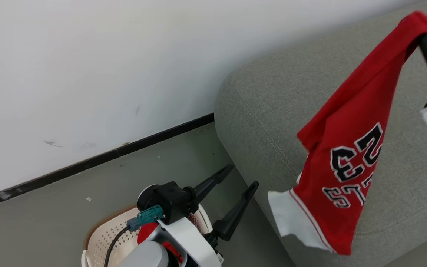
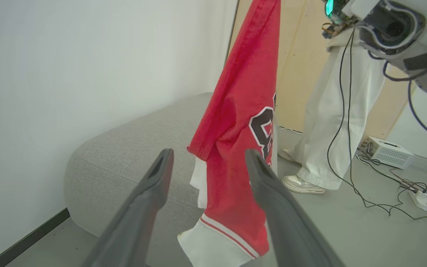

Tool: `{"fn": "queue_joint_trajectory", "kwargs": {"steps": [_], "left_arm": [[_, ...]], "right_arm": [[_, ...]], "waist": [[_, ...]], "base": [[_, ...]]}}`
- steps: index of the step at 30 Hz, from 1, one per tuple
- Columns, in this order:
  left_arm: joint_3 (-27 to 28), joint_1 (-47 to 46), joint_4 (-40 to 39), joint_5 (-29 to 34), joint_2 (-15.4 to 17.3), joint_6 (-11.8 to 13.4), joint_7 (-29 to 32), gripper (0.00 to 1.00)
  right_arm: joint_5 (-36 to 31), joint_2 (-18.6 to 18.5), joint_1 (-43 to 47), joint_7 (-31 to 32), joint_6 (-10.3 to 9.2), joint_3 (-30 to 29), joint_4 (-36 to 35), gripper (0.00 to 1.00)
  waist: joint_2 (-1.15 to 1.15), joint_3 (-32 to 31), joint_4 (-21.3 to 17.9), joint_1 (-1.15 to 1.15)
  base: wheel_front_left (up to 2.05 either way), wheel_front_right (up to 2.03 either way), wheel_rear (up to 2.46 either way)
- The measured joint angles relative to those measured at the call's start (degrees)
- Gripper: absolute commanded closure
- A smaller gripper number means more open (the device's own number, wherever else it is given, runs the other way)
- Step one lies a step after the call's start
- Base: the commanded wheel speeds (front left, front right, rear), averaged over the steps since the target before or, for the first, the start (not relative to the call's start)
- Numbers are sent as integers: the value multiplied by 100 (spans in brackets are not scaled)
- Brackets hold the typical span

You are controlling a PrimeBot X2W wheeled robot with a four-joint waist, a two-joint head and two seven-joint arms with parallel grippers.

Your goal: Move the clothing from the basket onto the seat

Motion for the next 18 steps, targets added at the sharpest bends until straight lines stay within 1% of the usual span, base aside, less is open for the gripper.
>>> {"fn": "queue_joint_trajectory", "kwargs": {"steps": [4,7,11,18], "left_arm": [[44,-1,-70,88,20,51,-31,0],[82,-2,-131,152,63,107,-30,0],[81,-19,-267,235,116,152,-27,0],[5,-84,-468,377,156,158,31,0]], "right_arm": [[226,-114,-862,318,0,-299,376,100],[420,-155,-1458,506,0,-627,700,100],[475,-272,-2162,716,0,-1016,1163,100],[352,-491,-2797,778,-1,-1349,1841,100]], "waist": [[0,135,58,0],[0,244,112,0],[0,405,189,0],[0,663,331,0]], "base": [[0,0,0],[0,0,0],[0,0,0],[0,0,0]]}}
